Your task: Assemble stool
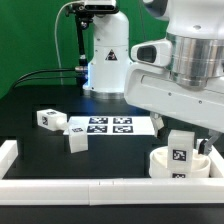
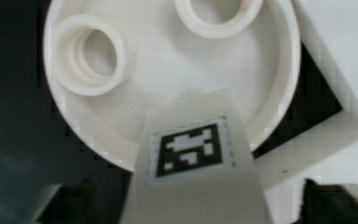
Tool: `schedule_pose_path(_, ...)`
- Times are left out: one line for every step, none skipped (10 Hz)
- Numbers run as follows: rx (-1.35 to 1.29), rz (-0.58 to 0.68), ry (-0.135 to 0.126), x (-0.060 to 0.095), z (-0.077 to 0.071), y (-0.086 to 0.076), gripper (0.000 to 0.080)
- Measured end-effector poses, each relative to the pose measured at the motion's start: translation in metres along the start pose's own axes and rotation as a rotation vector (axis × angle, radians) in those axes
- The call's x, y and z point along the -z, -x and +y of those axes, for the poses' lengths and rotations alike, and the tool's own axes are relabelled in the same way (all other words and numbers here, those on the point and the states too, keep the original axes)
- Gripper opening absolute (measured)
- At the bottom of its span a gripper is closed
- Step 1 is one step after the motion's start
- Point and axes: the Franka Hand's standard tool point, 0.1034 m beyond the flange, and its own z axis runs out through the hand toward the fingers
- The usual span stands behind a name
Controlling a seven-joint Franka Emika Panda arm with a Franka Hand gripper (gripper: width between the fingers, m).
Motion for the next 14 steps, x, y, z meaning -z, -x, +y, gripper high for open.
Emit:
schedule_pose_path(0.027, -0.012, -0.024, 0.005, 0.01, -0.005, 0.0587)
schedule_pose_path(0.037, -0.017, -0.039, 0.015, 0.023, -0.01, 0.0639)
schedule_pose_path(0.055, -0.02, -0.053, 0.027, 0.032, -0.015, 0.0648)
schedule_pose_path(0.061, -0.021, -0.059, 0.036, 0.038, -0.021, 0.0648)
schedule_pose_path(0.058, -0.024, -0.058, 0.042, 0.039, -0.024, 0.0648)
schedule_pose_path(0.059, -0.021, -0.06, 0.041, 0.037, -0.024, 0.0649)
schedule_pose_path(0.06, -0.022, -0.058, 0.04, 0.037, -0.024, 0.0649)
schedule_pose_path(0.06, -0.022, -0.058, 0.04, 0.037, -0.023, 0.0649)
schedule_pose_path(0.061, -0.022, -0.058, 0.04, 0.037, -0.023, 0.0649)
schedule_pose_path(0.061, -0.022, -0.058, 0.04, 0.037, -0.023, 0.0649)
schedule_pose_path(0.068, -0.023, -0.06, 0.039, 0.038, -0.023, 0.0649)
schedule_pose_path(0.083, -0.03, -0.072, 0.037, 0.045, -0.025, 0.0649)
schedule_pose_path(0.088, -0.038, -0.075, 0.036, 0.056, -0.024, 0.0649)
schedule_pose_path(0.108, -0.058, -0.076, 0.034, 0.065, -0.024, 0.0649)
